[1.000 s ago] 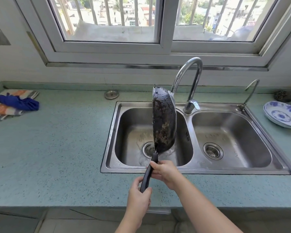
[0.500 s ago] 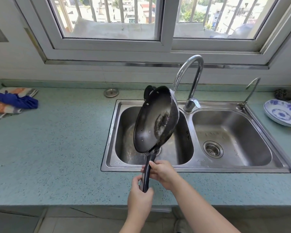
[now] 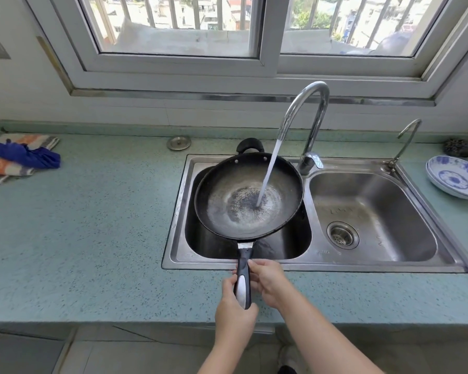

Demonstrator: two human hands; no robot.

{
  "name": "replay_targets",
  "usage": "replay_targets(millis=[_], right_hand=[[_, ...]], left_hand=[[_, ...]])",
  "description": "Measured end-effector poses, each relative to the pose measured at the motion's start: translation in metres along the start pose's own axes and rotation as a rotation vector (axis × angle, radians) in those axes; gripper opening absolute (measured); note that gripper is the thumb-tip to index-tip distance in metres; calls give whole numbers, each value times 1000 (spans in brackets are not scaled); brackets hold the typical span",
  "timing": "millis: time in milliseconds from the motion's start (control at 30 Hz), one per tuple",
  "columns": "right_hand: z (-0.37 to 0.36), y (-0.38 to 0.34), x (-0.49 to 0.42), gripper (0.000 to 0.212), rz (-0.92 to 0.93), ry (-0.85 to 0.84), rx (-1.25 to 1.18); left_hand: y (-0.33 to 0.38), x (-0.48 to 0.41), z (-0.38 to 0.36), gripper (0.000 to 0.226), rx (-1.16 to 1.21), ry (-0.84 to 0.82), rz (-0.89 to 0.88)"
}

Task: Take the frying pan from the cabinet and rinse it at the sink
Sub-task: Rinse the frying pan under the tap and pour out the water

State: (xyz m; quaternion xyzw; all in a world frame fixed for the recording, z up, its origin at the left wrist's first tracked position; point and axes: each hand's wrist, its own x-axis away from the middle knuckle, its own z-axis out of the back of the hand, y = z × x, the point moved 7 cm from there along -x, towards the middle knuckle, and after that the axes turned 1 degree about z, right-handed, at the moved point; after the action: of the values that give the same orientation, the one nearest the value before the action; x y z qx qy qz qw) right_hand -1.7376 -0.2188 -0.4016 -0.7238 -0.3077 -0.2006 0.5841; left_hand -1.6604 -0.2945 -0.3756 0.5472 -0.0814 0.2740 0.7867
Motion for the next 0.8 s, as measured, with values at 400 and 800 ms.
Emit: replay_targets(millis=[400, 800], right_hand=[[12, -1, 9, 19, 45, -24, 208], [48, -29, 7, 19, 82, -24, 382]], left_hand=[[-12, 0, -4, 47, 25, -16, -25], [11, -24, -2, 45, -349, 116, -111]])
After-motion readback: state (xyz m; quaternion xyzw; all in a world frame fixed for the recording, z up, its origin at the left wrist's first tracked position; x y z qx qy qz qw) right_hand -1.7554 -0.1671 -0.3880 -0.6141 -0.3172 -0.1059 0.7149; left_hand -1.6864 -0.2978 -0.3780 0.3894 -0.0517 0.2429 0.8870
